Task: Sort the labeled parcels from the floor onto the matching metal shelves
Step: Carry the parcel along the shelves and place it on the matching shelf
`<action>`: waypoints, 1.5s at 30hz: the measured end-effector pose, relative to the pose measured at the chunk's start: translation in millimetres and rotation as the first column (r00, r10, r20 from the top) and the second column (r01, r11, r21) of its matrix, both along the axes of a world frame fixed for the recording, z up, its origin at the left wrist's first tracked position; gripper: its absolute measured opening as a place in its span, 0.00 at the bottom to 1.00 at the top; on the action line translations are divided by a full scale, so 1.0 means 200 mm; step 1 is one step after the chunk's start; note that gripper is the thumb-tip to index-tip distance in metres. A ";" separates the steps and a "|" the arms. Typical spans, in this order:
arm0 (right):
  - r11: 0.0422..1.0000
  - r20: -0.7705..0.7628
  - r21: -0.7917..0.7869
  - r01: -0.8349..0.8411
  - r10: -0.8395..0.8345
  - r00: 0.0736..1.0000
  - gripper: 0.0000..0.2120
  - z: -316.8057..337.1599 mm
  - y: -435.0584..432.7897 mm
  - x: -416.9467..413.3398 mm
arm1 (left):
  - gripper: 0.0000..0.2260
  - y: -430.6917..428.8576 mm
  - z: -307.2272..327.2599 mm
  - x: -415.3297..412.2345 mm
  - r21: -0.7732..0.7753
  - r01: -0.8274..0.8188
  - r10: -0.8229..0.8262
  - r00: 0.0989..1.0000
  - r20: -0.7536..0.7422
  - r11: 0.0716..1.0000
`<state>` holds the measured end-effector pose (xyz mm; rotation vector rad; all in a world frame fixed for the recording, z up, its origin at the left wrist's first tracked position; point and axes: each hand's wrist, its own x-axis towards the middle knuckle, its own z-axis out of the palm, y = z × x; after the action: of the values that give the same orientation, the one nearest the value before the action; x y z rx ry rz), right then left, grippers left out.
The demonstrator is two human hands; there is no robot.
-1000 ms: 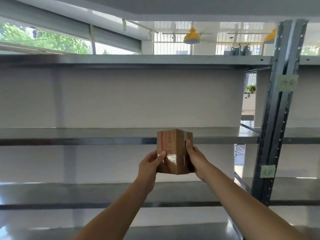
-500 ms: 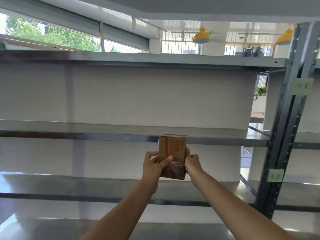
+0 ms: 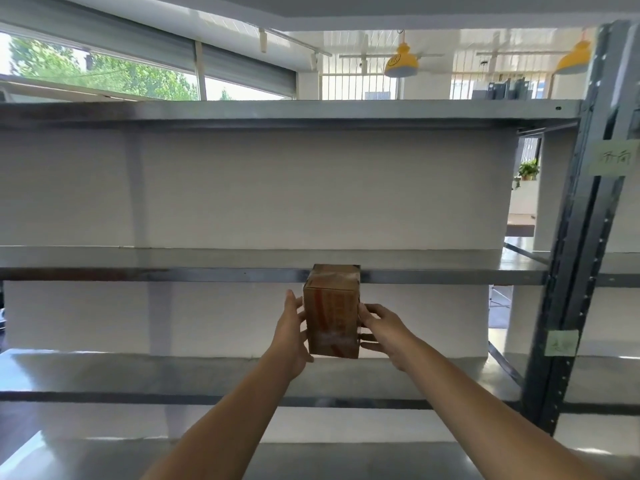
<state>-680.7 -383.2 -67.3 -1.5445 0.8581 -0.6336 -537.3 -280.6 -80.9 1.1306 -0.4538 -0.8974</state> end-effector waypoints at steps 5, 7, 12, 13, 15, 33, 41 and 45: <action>0.999 0.072 0.029 0.031 -0.033 0.997 0.20 0.01 0.00 0.03 | 0.23 0.02 0.04 0.07 0.013 0.052 -0.053 0.995 0.090 0.999; 0.998 0.073 -0.005 0.058 -0.058 0.996 0.23 0.02 0.00 0.05 | 0.25 0.04 0.03 0.08 0.020 0.067 -0.069 0.993 0.096 0.998; 1.000 0.112 0.024 0.017 -0.020 0.994 0.28 0.02 0.03 0.10 | 0.20 0.06 0.00 0.11 -0.013 0.035 -0.033 0.991 0.130 0.999; 0.998 0.134 0.057 0.011 -0.019 0.991 0.29 0.00 0.04 0.11 | 0.19 0.06 -0.01 0.11 -0.021 0.034 -0.031 0.991 0.132 0.999; 0.992 0.176 0.128 0.004 -0.026 0.984 0.29 -0.03 0.06 0.12 | 0.19 0.08 -0.02 0.13 -0.047 0.053 -0.046 0.989 0.139 0.997; 0.985 0.336 0.131 -0.111 0.061 0.940 0.24 0.10 0.06 0.04 | 0.41 0.05 -0.03 0.12 -0.040 0.189 -0.179 0.968 0.177 0.981; 0.999 0.126 0.026 -0.040 0.037 0.991 0.29 0.16 0.10 0.01 | 0.47 0.09 0.01 0.14 -0.159 0.265 -0.225 0.946 0.234 0.951; 0.993 0.194 0.046 -0.107 0.096 0.976 0.26 0.16 0.14 -0.01 | 0.52 0.13 -0.02 0.17 -0.210 0.266 -0.193 0.930 0.312 0.941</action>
<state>-683.1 -354.8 -35.7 -1.4411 0.6420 -0.6667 -504.1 -255.0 -85.1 0.9897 -0.9315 -0.8531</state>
